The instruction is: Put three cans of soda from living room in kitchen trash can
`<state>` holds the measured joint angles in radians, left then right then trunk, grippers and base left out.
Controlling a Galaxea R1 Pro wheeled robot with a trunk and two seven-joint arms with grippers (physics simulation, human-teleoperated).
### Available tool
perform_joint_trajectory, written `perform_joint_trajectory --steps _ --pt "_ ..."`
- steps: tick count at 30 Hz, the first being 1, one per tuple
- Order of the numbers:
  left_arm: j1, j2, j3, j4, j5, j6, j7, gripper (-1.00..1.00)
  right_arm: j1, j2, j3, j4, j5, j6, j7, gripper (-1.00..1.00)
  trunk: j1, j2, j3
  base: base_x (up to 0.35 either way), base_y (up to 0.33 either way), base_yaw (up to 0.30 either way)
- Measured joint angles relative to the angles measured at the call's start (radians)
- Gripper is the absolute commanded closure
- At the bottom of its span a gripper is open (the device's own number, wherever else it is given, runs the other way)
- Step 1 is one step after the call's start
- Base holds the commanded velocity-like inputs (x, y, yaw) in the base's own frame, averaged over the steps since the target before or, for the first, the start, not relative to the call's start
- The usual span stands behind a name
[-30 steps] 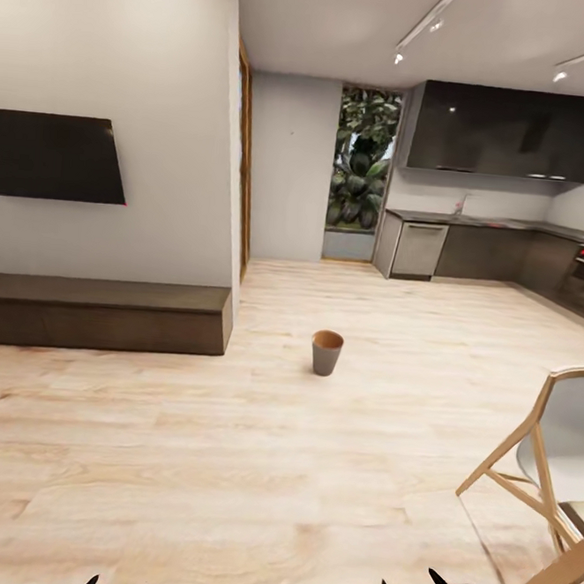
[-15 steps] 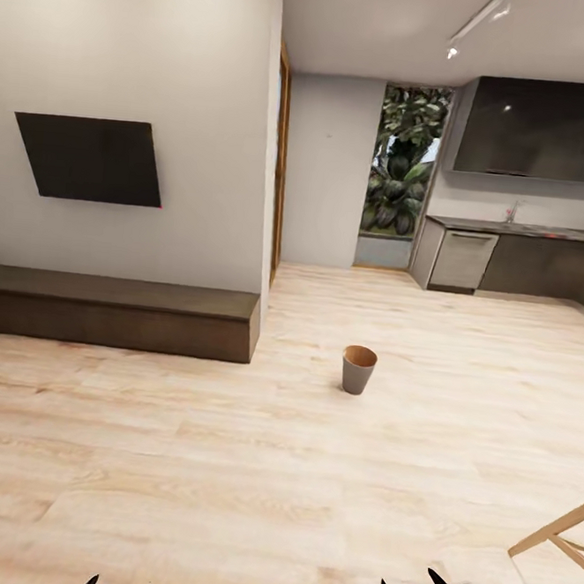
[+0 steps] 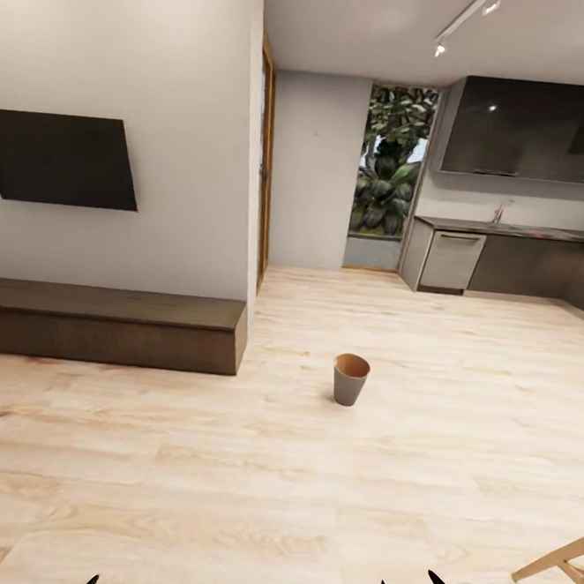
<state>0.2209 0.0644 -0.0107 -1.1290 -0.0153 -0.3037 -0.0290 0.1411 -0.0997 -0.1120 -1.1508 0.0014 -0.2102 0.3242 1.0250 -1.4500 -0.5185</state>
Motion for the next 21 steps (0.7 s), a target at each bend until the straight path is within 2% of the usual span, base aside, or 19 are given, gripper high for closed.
perform_joint_trajectory --steps 13,21 --pt "0.0 0.0 0.0 0.0 0.0 0.0 0.0 -1.0 0.0 0.0 -0.001 0.0 -0.002 0.0 -0.001 -1.0 0.0 0.0 0.008 0.304 0.0 -0.217" --pt "0.0 0.0 0.0 0.0 0.001 0.0 -0.001 -1.0 0.0 0.0 -0.002 0.0 -0.001 0.0 -0.001 -1.0 0.0 0.0 0.009 0.32 0.0 -0.047"
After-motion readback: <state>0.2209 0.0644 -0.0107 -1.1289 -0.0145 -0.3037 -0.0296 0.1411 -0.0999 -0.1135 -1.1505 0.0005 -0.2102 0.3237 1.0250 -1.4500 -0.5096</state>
